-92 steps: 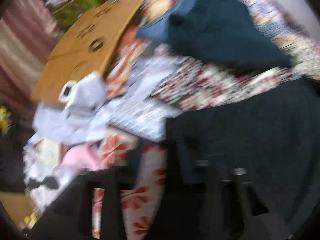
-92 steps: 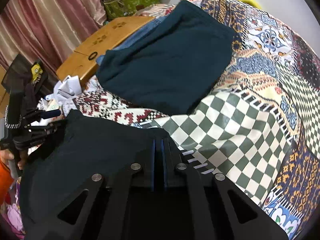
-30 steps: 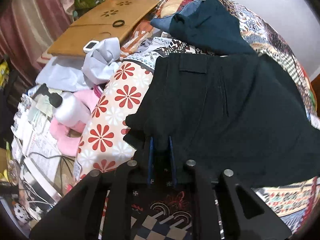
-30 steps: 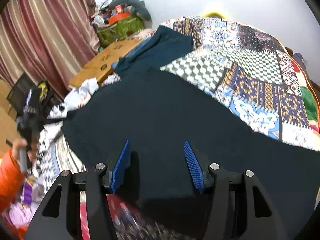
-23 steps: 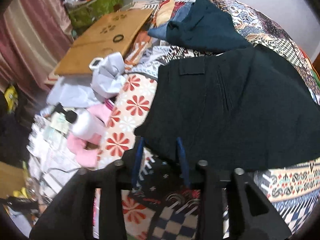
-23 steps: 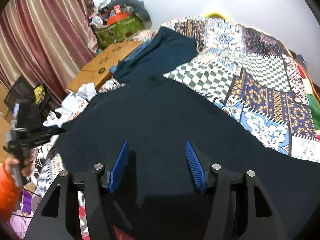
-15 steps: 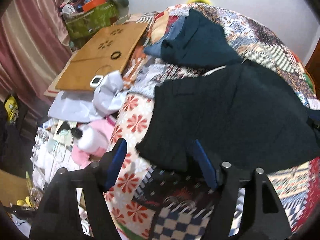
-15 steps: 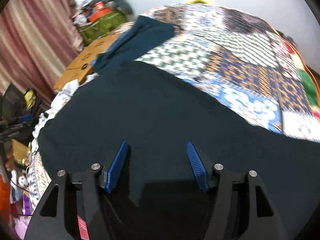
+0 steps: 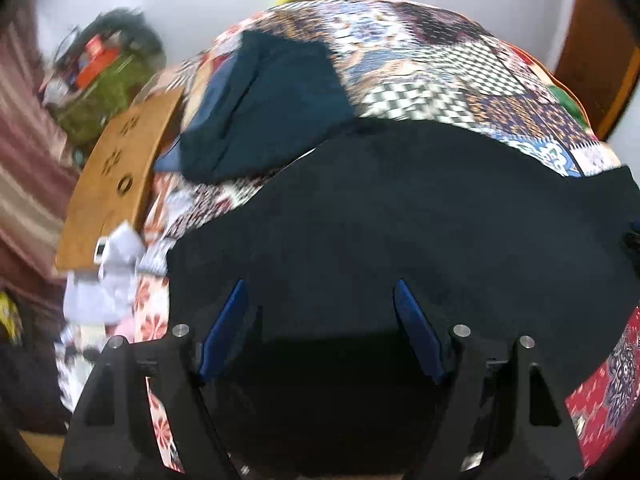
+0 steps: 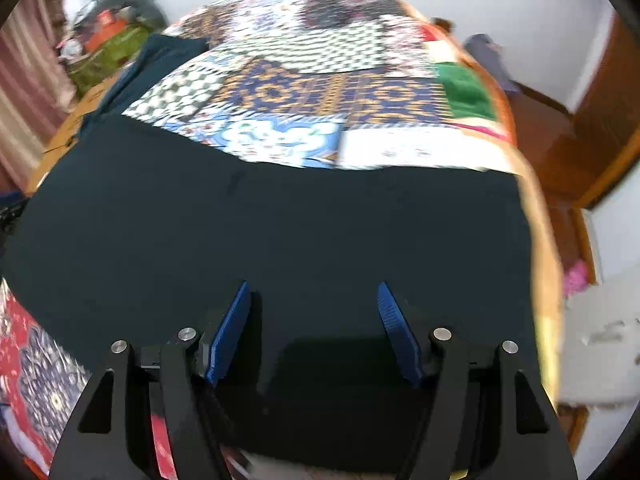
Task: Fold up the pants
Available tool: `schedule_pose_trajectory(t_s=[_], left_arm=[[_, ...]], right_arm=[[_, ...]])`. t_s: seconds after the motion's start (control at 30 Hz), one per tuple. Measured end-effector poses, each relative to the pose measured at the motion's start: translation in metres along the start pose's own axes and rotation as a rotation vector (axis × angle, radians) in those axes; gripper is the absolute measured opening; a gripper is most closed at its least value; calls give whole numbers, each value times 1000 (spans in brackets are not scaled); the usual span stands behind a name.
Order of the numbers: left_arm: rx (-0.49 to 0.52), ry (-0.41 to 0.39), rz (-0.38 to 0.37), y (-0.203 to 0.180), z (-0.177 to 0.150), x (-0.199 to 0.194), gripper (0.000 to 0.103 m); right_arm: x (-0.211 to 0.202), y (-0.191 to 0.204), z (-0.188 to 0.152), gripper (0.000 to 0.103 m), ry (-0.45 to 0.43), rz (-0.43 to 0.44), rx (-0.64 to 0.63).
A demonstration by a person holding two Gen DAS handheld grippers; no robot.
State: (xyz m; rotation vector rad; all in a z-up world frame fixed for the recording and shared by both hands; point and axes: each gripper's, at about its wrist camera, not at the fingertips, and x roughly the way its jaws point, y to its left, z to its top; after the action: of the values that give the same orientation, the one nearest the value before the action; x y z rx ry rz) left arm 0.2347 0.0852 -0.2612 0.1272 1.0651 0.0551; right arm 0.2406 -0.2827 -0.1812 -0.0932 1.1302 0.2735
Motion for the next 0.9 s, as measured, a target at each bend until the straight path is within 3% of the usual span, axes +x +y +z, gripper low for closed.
schedule_pose_trajectory(t_s=[0.17,0.3,0.47,0.73,0.9], left_arm=[[74,7,-22,-29,17,8,76],[108,13,-47,-51,24,14,76],[136,-1,-39,-70,27,14,76],[159,-22,-45,-86,26,9,76],[174,-30,-45,-95,25,8,76]], right_arm=[[-39,-16,-30,62,-68,-12,89],[-59,-29,-56,63,-108,58,236],[-52,-32,-81,63,-102,137,369],[-41,-42,-77,63,-172,176,499],[-41,-51,-71,58,-243,143,551]])
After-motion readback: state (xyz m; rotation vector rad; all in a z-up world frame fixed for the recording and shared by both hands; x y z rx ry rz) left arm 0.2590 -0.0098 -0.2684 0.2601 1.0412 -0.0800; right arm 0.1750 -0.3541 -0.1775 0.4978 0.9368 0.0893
